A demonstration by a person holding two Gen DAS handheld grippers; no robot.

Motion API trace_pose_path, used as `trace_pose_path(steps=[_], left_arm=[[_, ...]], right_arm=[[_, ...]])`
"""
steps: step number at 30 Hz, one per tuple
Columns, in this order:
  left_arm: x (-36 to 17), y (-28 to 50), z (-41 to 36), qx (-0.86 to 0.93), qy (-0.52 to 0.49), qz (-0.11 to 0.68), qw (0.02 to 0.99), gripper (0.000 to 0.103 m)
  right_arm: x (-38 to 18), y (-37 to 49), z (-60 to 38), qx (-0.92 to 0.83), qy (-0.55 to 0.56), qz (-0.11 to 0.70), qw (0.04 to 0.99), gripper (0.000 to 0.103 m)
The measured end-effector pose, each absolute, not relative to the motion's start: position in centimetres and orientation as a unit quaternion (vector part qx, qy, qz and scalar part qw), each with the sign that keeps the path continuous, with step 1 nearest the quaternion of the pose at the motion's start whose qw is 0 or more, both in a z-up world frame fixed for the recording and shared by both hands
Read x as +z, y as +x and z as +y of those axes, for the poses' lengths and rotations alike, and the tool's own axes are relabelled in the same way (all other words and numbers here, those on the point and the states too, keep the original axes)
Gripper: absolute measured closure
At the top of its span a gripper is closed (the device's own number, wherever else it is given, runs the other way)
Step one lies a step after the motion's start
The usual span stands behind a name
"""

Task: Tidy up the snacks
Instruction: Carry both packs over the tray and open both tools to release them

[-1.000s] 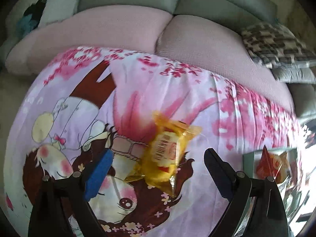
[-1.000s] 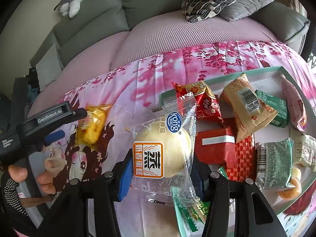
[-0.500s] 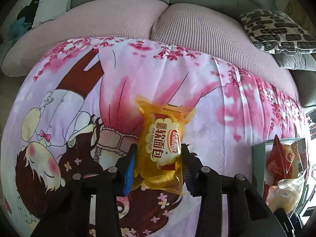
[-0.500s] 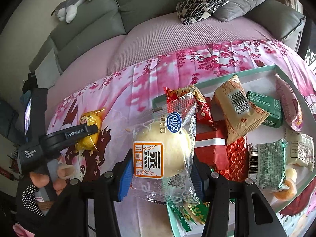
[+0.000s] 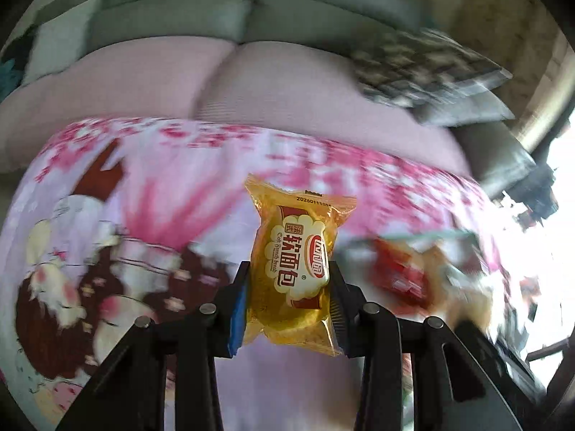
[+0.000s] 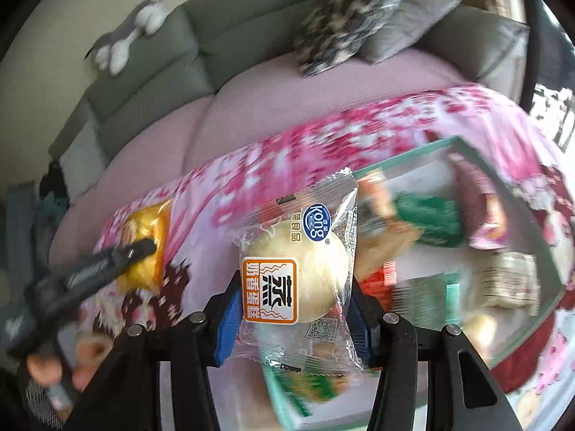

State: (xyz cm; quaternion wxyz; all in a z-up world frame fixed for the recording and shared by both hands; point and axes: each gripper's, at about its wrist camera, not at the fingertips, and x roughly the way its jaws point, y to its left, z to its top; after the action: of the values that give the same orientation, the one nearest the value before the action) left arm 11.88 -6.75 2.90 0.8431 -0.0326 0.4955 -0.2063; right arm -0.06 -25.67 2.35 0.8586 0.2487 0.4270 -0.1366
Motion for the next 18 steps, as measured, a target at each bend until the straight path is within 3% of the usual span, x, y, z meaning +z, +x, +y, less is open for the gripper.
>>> trace_pose_path(steps=[8, 16, 17, 18], left_arm=[[3.5, 6.6, -14.8, -0.301, 0.027, 0.499, 0.812, 0.062], [0.7, 4.6, -18.8, -0.313, 0.079, 0.519, 0.791, 0.06], [0.5, 4.6, -18.8, -0.313, 0.079, 0.521, 0.79, 0.055], [0.6, 4.5, -18.7, -0.313, 0.074, 0.522, 0.79, 0.044]], right_arm=[[1.2, -4.2, -31.9, -0.224, 0.27, 0.433, 0.83, 0.048], [-0.1, -5.3, -34.6, -0.239, 0.292, 0.44, 0.815, 0.048], [-0.1, -5.3, -34.7, -0.238, 0.292, 0.442, 0.814, 0.047], [-0.2, -5.3, -34.6, -0.238, 0.291, 0.443, 0.814, 0.048]])
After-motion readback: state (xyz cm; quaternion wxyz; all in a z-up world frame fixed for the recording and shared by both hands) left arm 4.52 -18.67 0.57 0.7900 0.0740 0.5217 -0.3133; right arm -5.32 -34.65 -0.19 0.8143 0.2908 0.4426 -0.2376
